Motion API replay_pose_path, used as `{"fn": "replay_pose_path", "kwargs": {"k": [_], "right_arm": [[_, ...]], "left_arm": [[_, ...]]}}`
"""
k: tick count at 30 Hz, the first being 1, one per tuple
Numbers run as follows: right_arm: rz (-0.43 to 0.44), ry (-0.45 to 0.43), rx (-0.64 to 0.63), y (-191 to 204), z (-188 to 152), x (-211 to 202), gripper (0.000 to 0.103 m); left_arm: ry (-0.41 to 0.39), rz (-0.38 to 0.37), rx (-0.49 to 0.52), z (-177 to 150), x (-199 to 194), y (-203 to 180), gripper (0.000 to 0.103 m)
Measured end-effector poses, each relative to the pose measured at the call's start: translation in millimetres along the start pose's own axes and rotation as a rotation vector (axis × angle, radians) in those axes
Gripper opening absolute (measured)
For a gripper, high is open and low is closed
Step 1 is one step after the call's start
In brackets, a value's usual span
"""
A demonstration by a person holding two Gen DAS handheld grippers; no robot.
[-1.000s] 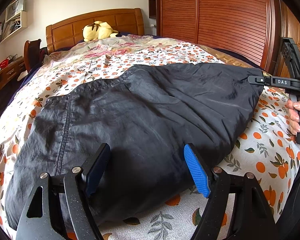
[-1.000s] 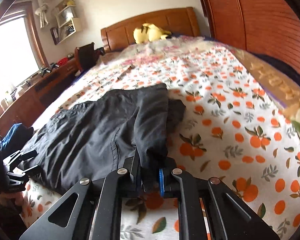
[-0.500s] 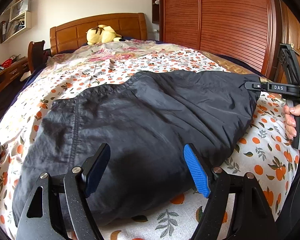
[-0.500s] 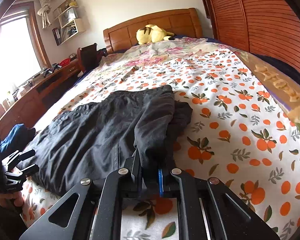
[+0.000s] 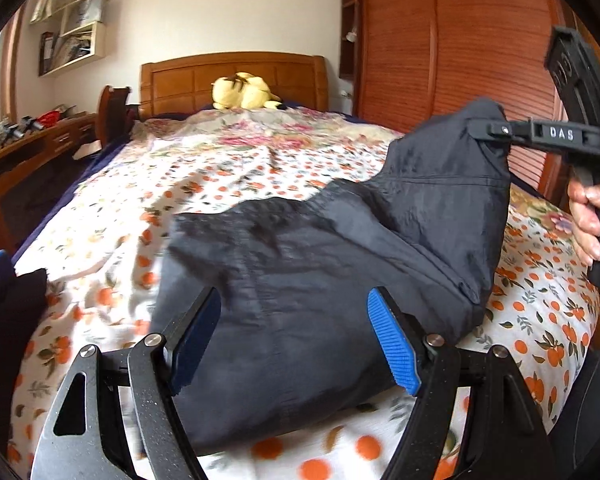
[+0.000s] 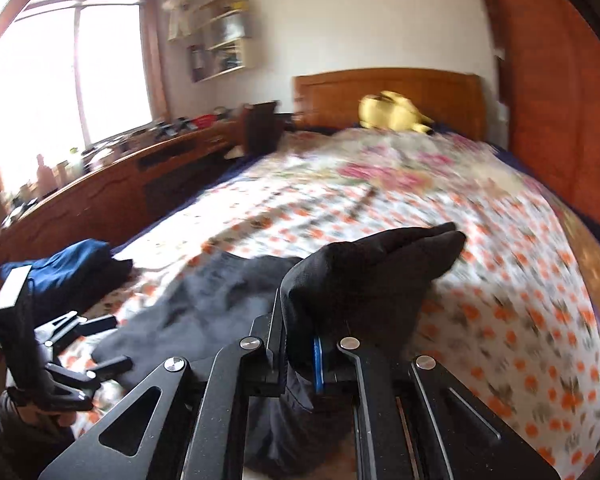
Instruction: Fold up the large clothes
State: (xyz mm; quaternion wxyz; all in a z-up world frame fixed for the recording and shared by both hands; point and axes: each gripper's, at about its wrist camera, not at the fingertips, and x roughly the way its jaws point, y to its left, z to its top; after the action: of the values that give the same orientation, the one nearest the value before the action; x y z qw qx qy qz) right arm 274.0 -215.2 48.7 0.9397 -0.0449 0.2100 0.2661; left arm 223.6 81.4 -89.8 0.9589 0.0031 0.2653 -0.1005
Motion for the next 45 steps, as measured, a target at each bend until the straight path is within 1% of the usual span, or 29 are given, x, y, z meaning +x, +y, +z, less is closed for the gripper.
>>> {"fn": "replay_pose_path", "kwargs": {"k": [3,5,8,10,12,14,15,17,20,22,23,24,25,26,27,29,32,36,40,43,45], "right_arm": [[0.045,0.024,-0.071,43.0,11.9,22.7,0.009],[0.081,0.039,-0.098,67.0,14.8,36.7,0.009],[0.141,0.053,-0.111,98.1,16.8,55.5,0.009],[0.175,0.059,-0.115,114.6,16.6,65.9,0.009],[0.210,0.078,-0.104,119.3,13.0,76.6,0.009],[0.238,0.131,-0.090,122.1,5.7,92.8,0.009],[0.232,0.154,-0.098,122.7,1.0,101.5,0.009],[0.192,0.196,-0.125,124.3,-9.3,113.5,0.009],[0.180,0.216,-0.103,118.3,-12.0,116.6,0.013],[0.170,0.217,-0.109,118.8,-5.9,113.3,0.020],[0.167,0.212,-0.118,121.2,-2.0,110.4,0.027],[0.165,0.200,-0.129,123.3,0.0,102.0,0.036],[0.158,0.185,-0.143,127.6,0.5,89.0,0.040],[0.148,0.168,-0.156,127.4,-1.2,79.0,0.047],[0.144,0.155,-0.163,127.9,-5.9,66.6,0.049],[0.127,0.130,-0.174,121.1,-5.8,52.5,0.050],[0.049,0.108,-0.200,106.4,-18.4,41.7,0.050],[-0.064,0.176,-0.148,73.0,-38.1,52.9,0.050],[-0.071,0.260,-0.076,50.5,-64.2,73.1,0.050],[-0.030,0.331,-0.041,46.4,-80.3,88.2,0.050],[-0.036,0.333,-0.055,50.5,-87.8,92.0,0.050]], "left_arm": [[-0.009,0.020,-0.029,-3.8,-8.9,17.5,0.077],[-0.009,0.034,-0.063,-8.0,-14.8,31.7,0.077],[-0.010,0.057,-0.074,-15.3,-23.2,42.4,0.077],[-0.011,0.066,-0.083,-17.9,-25.6,48.3,0.077],[-0.008,0.075,-0.100,-21.3,-26.9,57.3,0.077],[-0.004,0.084,-0.109,-23.2,-26.4,62.3,0.077],[-0.002,0.085,-0.115,-24.7,-27.5,65.7,0.077],[0.003,0.081,-0.126,-26.6,-27.4,70.5,0.077],[0.005,0.079,-0.126,-26.5,-24.3,71.2,0.077],[0.002,0.076,-0.125,-26.3,-26.3,70.5,0.077],[0.000,0.073,-0.124,-25.3,-25.4,69.7,0.077],[-0.001,0.072,-0.123,-24.0,-25.2,68.6,0.077],[-0.002,0.071,-0.121,-23.8,-25.4,67.3,0.077],[-0.004,0.069,-0.119,-22.8,-24.4,66.0,0.077],[-0.006,0.068,-0.118,-22.1,-23.9,64.6,0.077],[-0.010,0.064,-0.115,-19.9,-21.8,61.6,0.077],[-0.015,0.056,-0.113,-17.6,-21.1,56.3,0.077],[-0.031,0.039,-0.111,-14.8,-23.5,47.6,0.077],[-0.040,0.032,-0.113,-12.8,-21.8,39.8,0.077],[-0.046,0.024,-0.115,-9.7,-18.7,34.4,0.077],[-0.050,0.023,-0.113,-8.3,-16.5,31.7,0.077]]}}
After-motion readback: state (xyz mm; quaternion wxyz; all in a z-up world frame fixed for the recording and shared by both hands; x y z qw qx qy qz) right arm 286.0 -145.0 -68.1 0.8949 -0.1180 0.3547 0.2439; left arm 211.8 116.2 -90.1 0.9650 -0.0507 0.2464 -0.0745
